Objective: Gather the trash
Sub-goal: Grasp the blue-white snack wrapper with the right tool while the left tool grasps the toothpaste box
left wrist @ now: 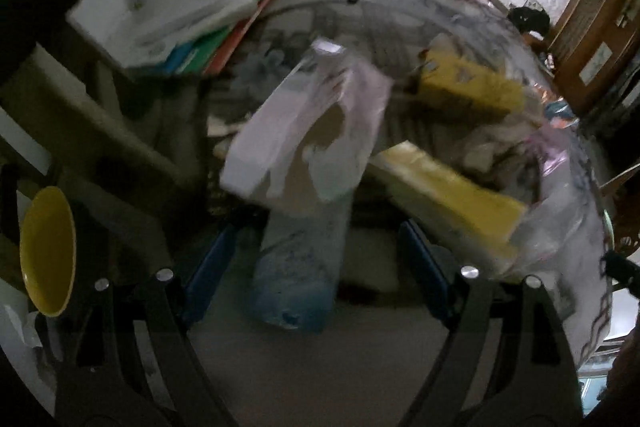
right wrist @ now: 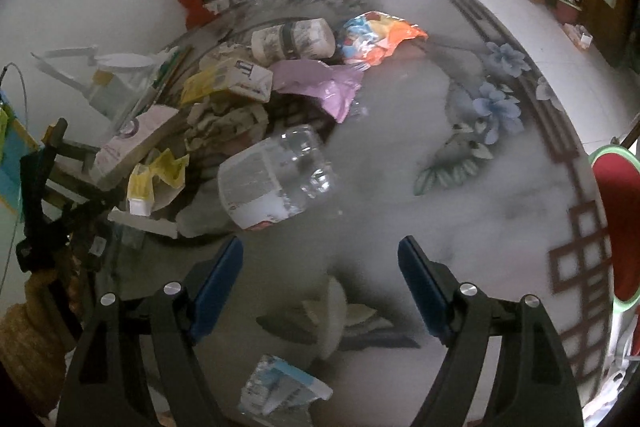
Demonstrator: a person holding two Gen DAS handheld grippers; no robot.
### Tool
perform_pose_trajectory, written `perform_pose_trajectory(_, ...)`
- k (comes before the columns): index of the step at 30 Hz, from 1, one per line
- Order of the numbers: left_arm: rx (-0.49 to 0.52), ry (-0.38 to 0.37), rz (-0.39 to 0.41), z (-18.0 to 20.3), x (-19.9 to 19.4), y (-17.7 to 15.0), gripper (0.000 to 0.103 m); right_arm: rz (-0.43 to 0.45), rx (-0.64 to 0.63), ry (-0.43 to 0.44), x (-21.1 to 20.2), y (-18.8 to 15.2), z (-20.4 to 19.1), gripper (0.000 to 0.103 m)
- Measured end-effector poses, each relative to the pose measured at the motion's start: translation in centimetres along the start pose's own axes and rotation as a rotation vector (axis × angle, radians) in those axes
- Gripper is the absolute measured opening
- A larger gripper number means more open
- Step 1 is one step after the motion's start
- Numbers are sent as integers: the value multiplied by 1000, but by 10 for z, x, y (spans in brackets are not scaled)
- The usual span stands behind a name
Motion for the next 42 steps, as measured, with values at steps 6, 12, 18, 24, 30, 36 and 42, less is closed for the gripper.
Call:
perform_pose_trajectory(6, -19, -56, -77, -11, 21, -12, 76, -4, -11, -14, 3, -3, -12, 77)
perform_pose_trajectory(12, 5, -139, -106, 12, 30, -13, 47, -13, -16, -18, 0, -6, -14, 77)
perform_pose_trajectory(18, 47, -196, -105, 36, 29, -13, 47, -88, -98, 8, 0, -22, -25, 87)
perform_pose_trajectory(24, 48, -159, -85, 35, 32, -9, 68, -231, -128, 17, 14, -65, -34, 87)
perform_pose_trajectory(30, 53, -139, -71, 36, 41, 7, 71, -300, -75, 14, 26, -79, -30, 86)
perform_pose_trajectory(36, 58, -155, -83, 42, 44, 8, 46, -346, -99, -2, 37, -89, -39, 50)
perform_pose_trajectory(42, 61, -205, 6, 53, 16, 11, 46, -235, -122, -41, 26, -69, -40, 31)
Point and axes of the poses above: each gripper's, at about its wrist camera, not at the fingertips, and x roughly the way its jaws point, z to its right, y to its top, the point moved 2 cm from there along x, roughly the way its jaws point
